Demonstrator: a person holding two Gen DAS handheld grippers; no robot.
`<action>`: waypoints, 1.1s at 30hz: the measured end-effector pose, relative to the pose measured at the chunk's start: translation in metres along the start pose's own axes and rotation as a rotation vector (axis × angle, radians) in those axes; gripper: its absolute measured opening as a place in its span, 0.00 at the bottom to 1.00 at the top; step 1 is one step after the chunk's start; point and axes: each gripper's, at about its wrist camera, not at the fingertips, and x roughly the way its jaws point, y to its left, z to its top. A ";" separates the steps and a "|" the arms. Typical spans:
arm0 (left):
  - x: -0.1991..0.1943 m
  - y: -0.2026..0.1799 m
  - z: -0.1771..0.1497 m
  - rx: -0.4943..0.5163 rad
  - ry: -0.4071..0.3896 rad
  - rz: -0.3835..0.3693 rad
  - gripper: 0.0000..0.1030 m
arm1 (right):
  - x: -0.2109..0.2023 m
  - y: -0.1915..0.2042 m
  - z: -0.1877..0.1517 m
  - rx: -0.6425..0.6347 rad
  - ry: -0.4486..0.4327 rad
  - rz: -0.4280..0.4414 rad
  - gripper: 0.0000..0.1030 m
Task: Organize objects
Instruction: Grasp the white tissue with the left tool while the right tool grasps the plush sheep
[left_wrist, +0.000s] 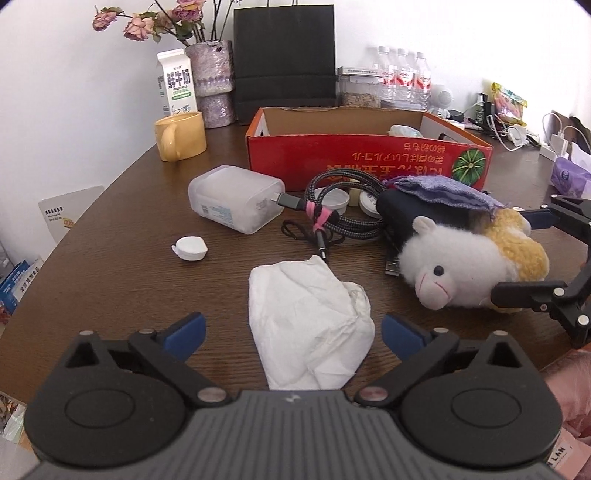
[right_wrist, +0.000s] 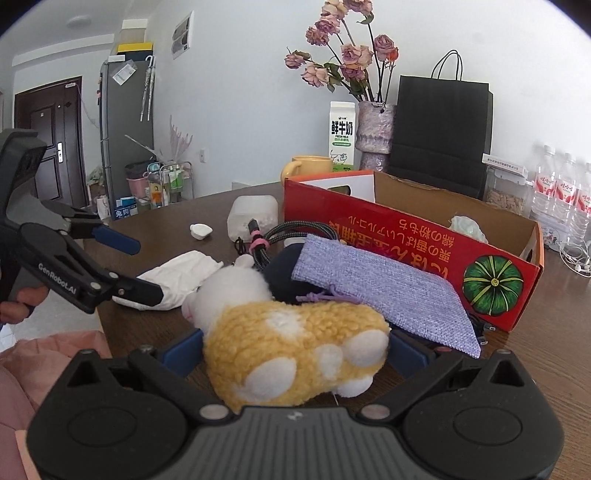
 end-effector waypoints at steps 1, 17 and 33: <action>0.003 0.001 0.000 -0.015 0.009 0.016 1.00 | 0.001 0.000 0.000 0.007 -0.003 -0.003 1.00; 0.004 -0.007 -0.006 -0.028 0.010 -0.029 0.69 | 0.000 0.019 -0.006 0.059 -0.041 -0.108 0.97; 0.001 -0.007 -0.007 -0.027 -0.003 -0.032 0.50 | -0.023 0.023 -0.019 0.134 -0.086 -0.145 0.88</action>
